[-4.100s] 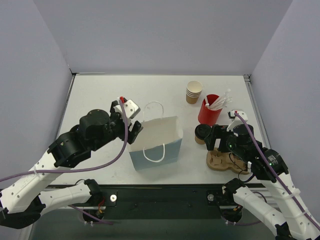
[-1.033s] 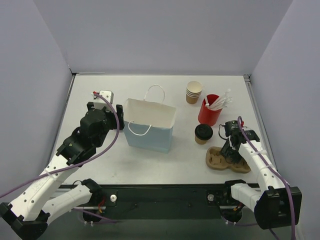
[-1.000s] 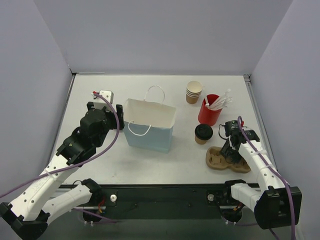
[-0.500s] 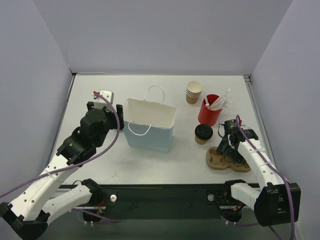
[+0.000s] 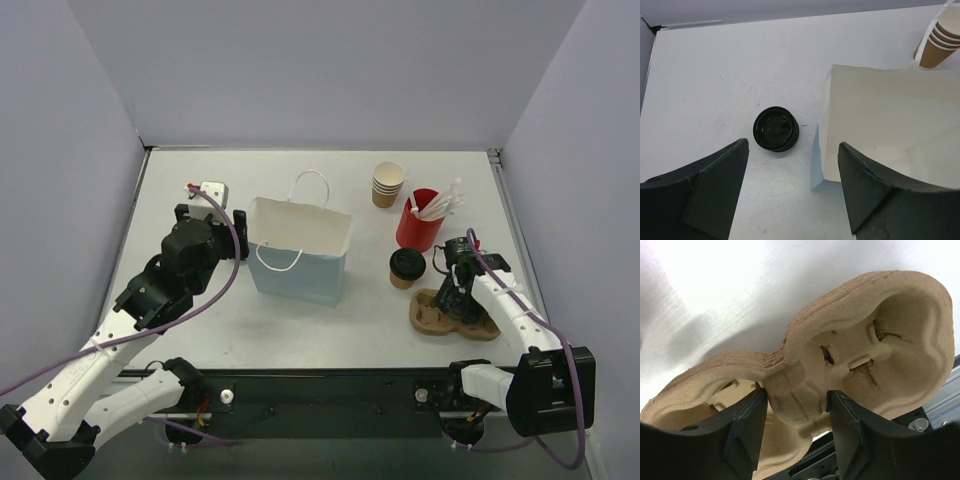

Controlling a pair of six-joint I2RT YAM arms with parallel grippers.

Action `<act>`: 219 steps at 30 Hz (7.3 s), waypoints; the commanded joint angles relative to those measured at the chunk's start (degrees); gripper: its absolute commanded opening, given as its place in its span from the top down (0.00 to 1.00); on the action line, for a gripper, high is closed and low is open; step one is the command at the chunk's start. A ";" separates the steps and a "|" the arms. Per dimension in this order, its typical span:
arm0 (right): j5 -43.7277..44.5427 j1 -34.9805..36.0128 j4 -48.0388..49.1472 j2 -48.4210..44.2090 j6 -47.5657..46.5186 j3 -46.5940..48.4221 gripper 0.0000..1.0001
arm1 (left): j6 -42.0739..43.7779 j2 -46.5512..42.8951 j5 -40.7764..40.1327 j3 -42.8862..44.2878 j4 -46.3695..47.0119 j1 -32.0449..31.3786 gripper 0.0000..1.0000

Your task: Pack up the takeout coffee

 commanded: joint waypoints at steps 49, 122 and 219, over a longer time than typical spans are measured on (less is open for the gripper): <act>-1.32 -5.05 3.73 -4.10 -3.79 0.57 0.59 | 0.99 -0.92 2.43 -0.65 4.25 0.12 0.18; -9.77 -15.42 6.01 6.01 -17.50 8.39 0.60 | 1.60 -0.65 2.43 -0.83 3.99 0.12 0.18; -20.76 38.53 27.89 0.02 10.27 46.71 0.64 | -4.11 9.99 14.11 10.07 -2.70 6.62 0.44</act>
